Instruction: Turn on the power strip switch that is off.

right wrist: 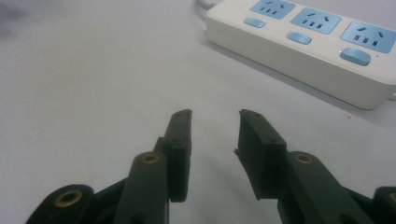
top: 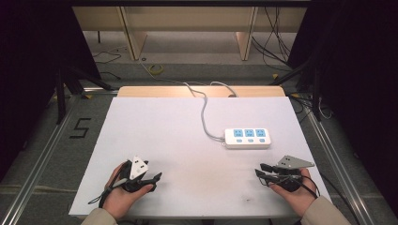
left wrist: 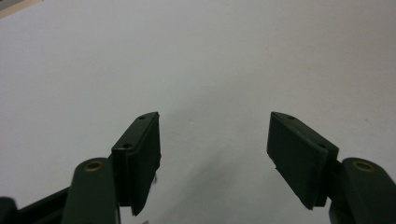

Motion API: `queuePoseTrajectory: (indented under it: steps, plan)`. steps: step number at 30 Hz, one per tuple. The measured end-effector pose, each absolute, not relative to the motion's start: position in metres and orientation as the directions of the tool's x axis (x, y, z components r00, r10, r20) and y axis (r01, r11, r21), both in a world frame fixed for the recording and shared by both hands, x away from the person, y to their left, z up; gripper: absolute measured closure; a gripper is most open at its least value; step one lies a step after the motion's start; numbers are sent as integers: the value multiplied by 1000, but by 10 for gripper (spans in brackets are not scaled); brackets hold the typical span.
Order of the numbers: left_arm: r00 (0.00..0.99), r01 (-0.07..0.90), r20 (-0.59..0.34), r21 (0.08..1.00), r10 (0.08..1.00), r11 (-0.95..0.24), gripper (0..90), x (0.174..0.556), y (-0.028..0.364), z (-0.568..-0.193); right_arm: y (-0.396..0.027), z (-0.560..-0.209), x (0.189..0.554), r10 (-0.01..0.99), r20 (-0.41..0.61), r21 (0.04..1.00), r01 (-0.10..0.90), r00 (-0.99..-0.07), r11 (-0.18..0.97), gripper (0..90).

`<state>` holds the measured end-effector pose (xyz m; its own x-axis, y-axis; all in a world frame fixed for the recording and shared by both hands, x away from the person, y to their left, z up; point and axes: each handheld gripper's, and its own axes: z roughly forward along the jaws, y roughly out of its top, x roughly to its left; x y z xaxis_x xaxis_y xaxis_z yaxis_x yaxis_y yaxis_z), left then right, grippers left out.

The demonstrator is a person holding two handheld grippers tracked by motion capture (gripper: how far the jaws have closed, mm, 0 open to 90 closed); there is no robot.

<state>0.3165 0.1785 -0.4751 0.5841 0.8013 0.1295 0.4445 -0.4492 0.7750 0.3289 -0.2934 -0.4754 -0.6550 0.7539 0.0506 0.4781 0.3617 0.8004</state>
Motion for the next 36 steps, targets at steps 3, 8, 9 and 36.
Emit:
queuePoseTrajectory:
  steps: [3, 8, 9, 36]
  plan:
    - [577, 445, 136, 774, 805, -450, 344, 316, 179, -475, -293, -475, 329, 758, 40, 800, 475, -651, 366, 655]
    - [574, 444, 139, 776, 807, -449, 343, 315, 179, -474, -294, -473, 328, 766, 30, 795, 479, -642, 371, 704]
    - [574, 443, 140, 775, 806, -451, 342, 315, 179, -474, -294, -472, 328, 769, 27, 793, 482, -639, 373, 736]
    - [572, 446, 140, 774, 808, -449, 343, 316, 179, -474, -290, -446, 356, 835, -21, 723, 568, -549, 392, 900]
